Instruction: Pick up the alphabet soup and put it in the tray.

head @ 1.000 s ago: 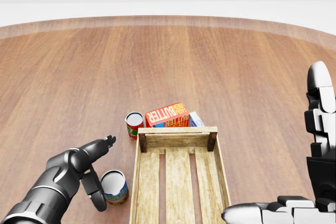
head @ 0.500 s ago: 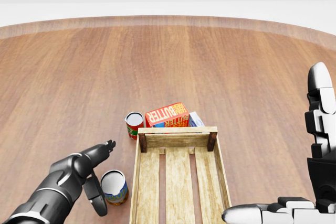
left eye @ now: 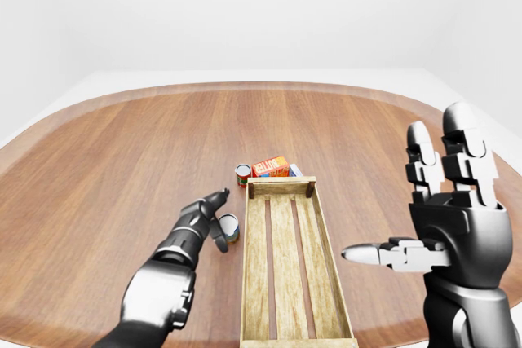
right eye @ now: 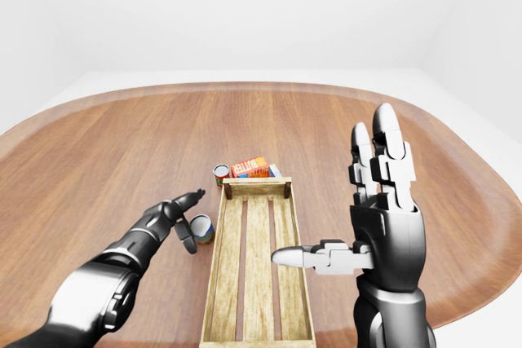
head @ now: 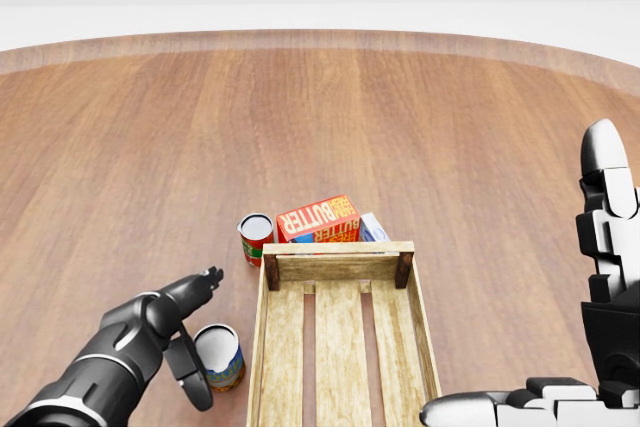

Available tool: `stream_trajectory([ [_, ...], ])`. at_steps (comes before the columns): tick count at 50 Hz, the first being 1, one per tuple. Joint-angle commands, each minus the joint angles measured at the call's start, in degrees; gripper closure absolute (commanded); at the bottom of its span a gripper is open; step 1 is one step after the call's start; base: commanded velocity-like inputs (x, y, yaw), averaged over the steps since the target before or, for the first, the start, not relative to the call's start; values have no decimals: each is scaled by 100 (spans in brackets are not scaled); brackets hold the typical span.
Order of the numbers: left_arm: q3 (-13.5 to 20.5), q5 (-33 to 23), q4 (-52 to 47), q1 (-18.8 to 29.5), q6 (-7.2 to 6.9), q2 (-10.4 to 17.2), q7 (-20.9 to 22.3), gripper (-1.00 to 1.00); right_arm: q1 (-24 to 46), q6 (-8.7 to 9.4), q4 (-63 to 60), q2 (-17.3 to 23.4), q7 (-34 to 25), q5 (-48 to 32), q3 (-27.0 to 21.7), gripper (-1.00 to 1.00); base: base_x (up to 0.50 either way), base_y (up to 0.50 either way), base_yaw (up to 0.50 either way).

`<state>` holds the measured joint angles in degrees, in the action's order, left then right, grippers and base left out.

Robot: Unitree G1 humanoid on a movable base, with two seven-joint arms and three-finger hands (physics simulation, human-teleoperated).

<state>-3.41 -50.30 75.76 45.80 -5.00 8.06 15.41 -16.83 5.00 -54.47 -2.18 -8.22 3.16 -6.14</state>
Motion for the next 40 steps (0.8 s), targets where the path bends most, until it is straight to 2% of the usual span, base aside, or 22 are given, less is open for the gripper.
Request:
stream_trajectory([
  [1,18,48,126,-38,0,-65,-148,-100,-9,0,-26,1,-7,20,-11,-98,0,0,0],
  [40,102,-41,238,-87,0,-197,-95,-100,-43,0,-31,-17,-18,25,-25,-98,0,0,0],
])
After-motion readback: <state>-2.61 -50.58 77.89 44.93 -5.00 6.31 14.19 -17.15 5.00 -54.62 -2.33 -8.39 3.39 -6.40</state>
